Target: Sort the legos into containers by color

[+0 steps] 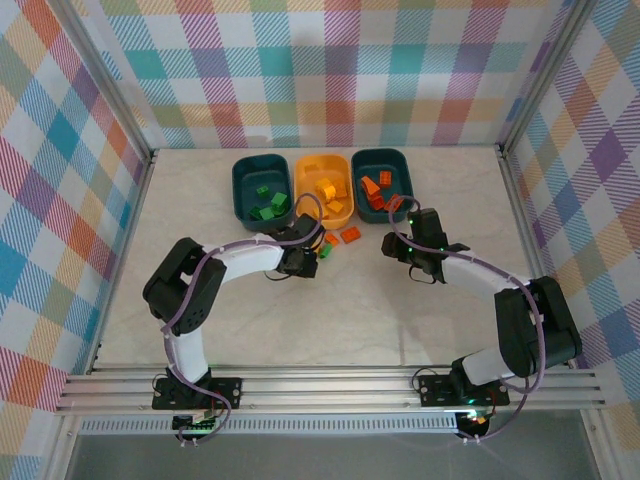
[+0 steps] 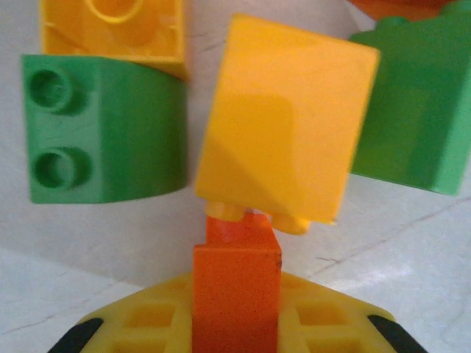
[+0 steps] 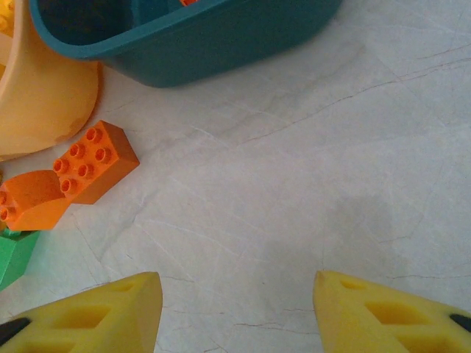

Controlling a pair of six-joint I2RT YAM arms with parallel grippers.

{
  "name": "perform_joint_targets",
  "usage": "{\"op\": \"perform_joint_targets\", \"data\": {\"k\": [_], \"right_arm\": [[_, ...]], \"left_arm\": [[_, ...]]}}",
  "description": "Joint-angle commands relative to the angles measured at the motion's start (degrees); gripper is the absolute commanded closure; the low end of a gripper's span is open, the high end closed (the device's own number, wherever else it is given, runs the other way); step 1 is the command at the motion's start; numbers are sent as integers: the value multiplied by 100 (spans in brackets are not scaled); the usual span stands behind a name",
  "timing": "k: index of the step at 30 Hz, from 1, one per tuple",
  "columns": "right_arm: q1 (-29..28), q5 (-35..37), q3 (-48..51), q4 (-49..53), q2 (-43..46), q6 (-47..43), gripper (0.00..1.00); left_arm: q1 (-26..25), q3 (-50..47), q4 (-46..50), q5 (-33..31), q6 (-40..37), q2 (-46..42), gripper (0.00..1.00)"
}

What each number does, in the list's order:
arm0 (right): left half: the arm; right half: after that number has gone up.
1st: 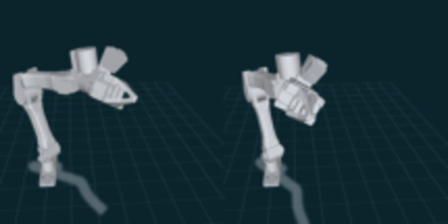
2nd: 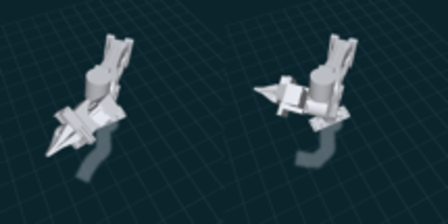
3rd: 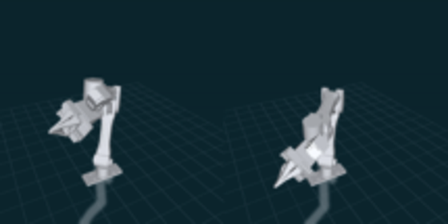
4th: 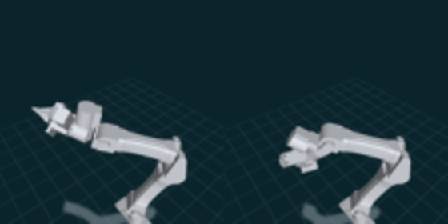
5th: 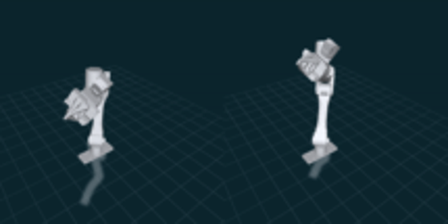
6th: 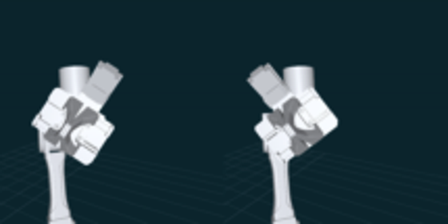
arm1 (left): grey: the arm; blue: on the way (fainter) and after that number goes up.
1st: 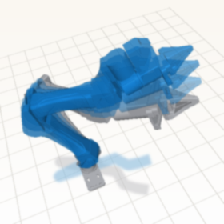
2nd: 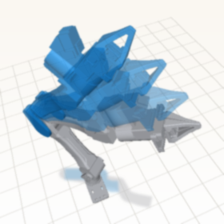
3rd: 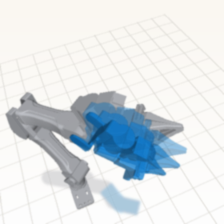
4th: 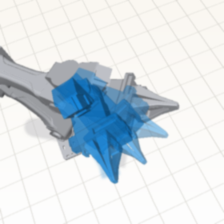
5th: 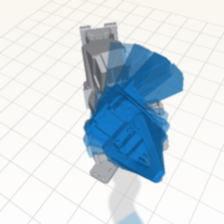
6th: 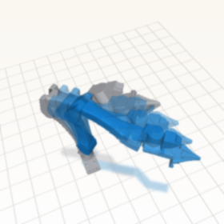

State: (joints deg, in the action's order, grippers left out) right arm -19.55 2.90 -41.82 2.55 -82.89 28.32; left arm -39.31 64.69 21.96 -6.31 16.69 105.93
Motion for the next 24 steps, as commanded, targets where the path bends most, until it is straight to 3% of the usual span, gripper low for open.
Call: {"op": "perform_joint_targets", "data": {"k": [1,6,11,13,17,24], "right_arm": [[13,-55,-23,-124,-44,78,44],[13,299,16,-34,6,294,46],[56,808,99,89,-180,825,45],[108,968,153,73,-193,992,35],[179,1386,268,154,-59,1211,0],[250,1613,470,150,298,1382,0]], "left_arm": [[-276,150,122,42,16,-263,82],[-480,446,433,72,200,-868,84],[-478,2109,581,576,207,149,87],[-473,2933,665,802,296,770,89],[-471,4427,864,1117,287,1797,89],[-461,7372,1826,1298,56,3583,88]]}}
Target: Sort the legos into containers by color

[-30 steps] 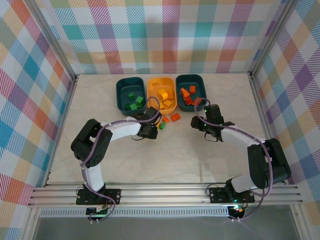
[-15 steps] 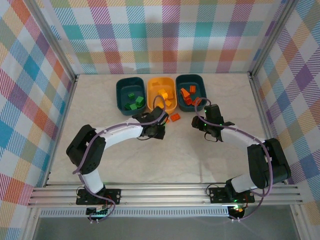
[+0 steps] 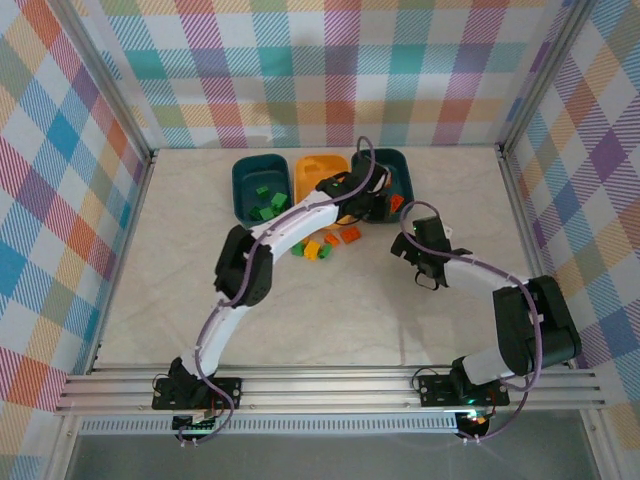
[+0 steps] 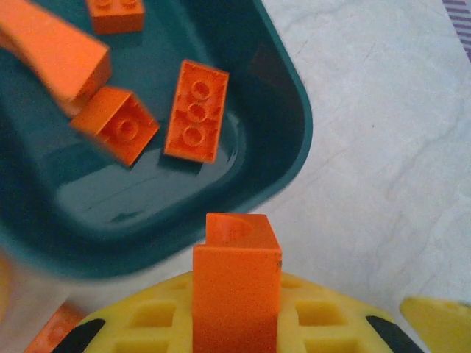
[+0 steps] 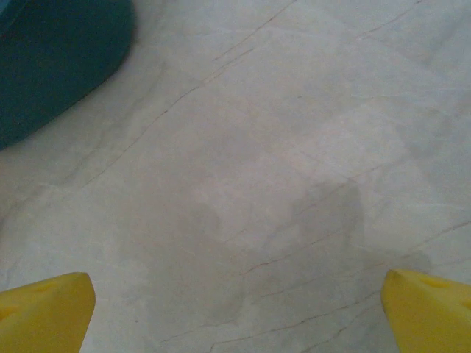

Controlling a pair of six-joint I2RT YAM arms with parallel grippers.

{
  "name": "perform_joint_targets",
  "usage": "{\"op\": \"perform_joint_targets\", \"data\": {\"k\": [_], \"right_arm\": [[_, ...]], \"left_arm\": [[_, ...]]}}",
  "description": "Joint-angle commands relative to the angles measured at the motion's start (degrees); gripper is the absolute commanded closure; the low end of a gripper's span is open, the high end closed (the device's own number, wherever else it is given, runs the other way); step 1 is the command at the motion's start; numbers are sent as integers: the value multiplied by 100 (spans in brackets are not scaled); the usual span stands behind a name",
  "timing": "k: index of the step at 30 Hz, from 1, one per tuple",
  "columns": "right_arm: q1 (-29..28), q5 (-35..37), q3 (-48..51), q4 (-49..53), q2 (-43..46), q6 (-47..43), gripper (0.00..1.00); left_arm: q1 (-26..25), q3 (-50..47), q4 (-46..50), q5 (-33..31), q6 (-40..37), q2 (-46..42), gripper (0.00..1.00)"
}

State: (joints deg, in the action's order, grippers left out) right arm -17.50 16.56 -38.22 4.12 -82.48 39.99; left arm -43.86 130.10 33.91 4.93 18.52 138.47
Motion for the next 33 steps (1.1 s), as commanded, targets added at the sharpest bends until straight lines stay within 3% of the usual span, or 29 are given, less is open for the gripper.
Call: {"op": "perform_joint_targets", "data": {"k": [1,6,10,17,23,27,33], "right_arm": [[45,311,121,50,298,261,0],[63,617,340,91,666,560,0],[80,506,489,-77,908,564,0],[97,268,467,-157,882,465,0],[97,137,473,-242,862,395,0],[98,-50,455,-330,786,337,0],[97,-141,480,-427,836,196,0]], "left_arm": [[12,1165,703,174,-145,508,87],[175,1702,466,155,11,932,82],[308,1773,202,155,232,1124,75],[468,2395,228,336,512,1664,73],[492,2397,273,298,512,1674,65],[494,2397,218,429,438,1567,54],[466,2331,320,716,237,883,42]]}}
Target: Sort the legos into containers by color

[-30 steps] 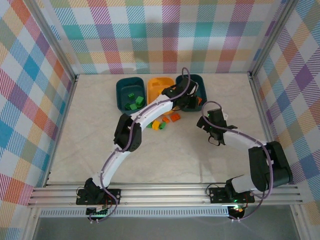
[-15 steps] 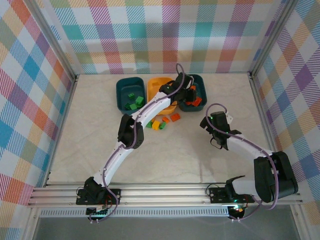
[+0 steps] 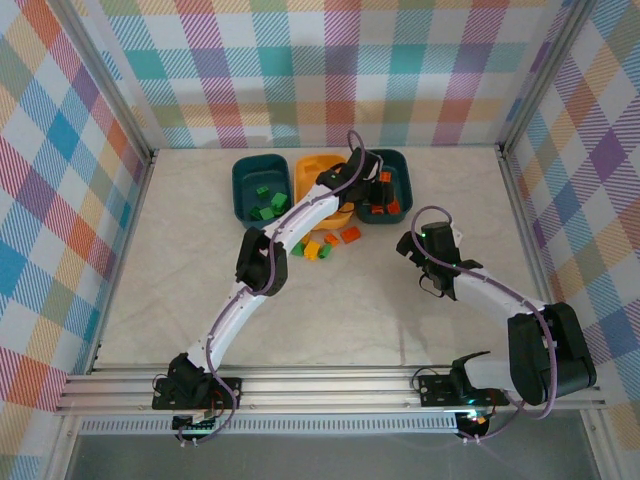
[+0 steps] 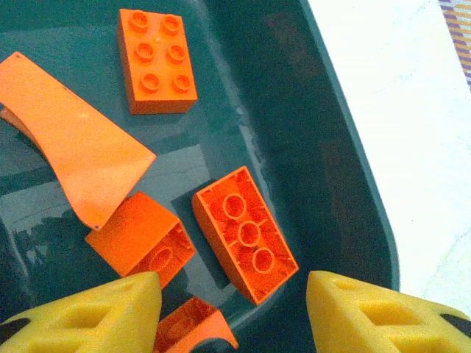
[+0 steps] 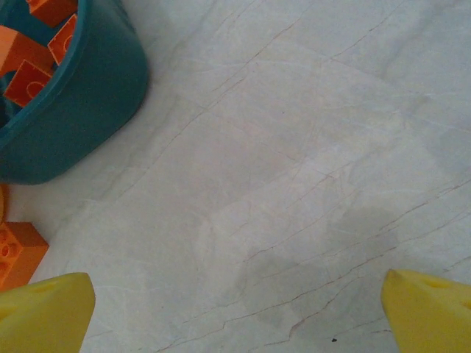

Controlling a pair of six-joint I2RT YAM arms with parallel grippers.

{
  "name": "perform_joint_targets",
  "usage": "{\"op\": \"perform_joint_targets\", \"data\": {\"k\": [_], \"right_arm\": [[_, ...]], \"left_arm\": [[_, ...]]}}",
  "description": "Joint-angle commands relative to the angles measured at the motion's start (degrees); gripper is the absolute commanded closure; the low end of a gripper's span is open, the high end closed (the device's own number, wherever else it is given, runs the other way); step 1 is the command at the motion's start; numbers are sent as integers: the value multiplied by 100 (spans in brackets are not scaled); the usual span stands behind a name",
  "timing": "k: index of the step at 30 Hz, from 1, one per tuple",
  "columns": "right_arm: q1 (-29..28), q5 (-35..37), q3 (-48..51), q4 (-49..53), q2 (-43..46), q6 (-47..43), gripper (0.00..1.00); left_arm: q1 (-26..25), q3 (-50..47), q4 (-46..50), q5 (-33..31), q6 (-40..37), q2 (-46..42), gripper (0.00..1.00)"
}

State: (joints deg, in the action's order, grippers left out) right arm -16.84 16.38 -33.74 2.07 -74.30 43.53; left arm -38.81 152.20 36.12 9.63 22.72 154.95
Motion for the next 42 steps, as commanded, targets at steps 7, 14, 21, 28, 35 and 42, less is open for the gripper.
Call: {"op": "perform_joint_targets", "data": {"k": [7,14,21,28,35,42], "right_arm": [[34,-488,60,-454,-61,-234,0],[32,-852,21,-651,-273,-297,11],[31,-1108,-20,-743,-434,-301,19],[32,-1243,-56,-750,-506,-326,19],[35,-1207,-85,-742,-539,-374,18],[32,-1231,-114,-738,-608,-379,17]], "left_arm": [[-129,-2807,-881,291,-572,-3094,32],[76,-6936,-1761,-1631,-107,-5564,29],[892,-8864,-1971,-1093,554,-6227,46],[1166,-8989,-1969,-918,331,-5713,44],[1235,-8659,-2068,-819,123,-5195,42],[1236,-8770,-2136,-825,144,-5045,44]]}}
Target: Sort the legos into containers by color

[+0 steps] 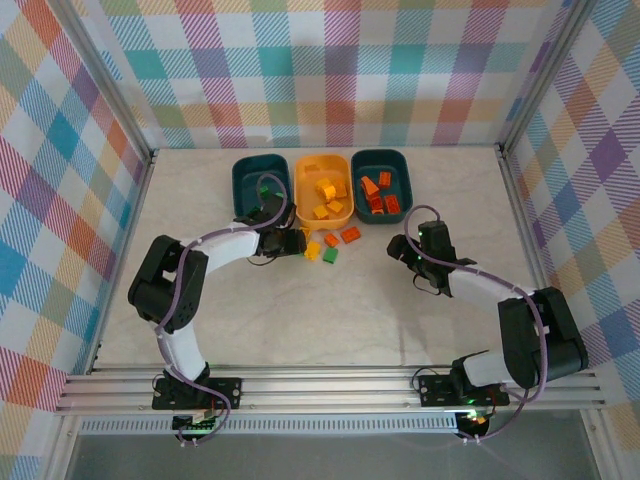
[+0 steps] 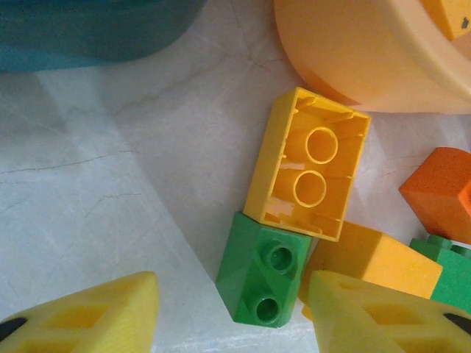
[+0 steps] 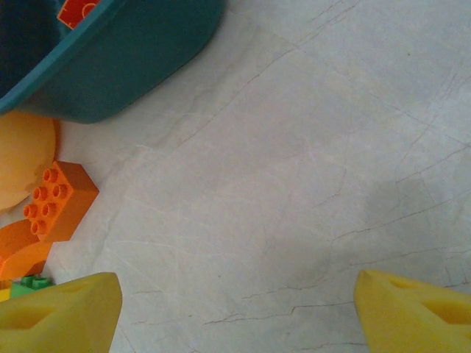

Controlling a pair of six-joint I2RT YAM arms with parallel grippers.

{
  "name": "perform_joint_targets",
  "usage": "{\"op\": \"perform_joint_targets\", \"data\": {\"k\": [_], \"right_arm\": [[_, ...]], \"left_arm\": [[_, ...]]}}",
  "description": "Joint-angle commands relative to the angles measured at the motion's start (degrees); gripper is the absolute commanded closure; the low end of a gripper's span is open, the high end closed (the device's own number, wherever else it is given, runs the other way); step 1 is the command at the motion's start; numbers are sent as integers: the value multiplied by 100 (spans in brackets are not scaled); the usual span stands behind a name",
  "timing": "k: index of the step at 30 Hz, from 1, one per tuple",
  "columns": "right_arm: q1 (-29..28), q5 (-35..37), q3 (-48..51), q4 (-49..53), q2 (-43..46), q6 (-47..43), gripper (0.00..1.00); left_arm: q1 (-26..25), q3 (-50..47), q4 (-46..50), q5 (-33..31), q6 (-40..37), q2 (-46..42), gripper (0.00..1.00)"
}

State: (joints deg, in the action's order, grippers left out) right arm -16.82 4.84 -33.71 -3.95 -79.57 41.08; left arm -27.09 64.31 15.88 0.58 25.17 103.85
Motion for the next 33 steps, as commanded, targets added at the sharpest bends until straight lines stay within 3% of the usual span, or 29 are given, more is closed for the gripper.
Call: {"op": "perform_joint_targets", "data": {"k": [1,7,13,23,28,33], "right_arm": [[28,-81,-118,-142,-106,-135,17],[28,-72,-163,-86,-164,-138,16],[26,-52,-175,-63,-164,-153,15],[29,-117,-189,-62,-204,-135,15],[26,-80,-194,-23,-155,-160,15],[25,-119,-190,-58,-172,-134,15]], "left_arm": [[64,20,-133,125,-119,101,44],[18,21,-305,603,-170,229,41],[-42,115,-79,385,-188,349,41],[-26,481,269,-58,-418,705,49],[-54,502,348,57,-444,697,62],[-116,177,336,-71,-427,284,67]]}}
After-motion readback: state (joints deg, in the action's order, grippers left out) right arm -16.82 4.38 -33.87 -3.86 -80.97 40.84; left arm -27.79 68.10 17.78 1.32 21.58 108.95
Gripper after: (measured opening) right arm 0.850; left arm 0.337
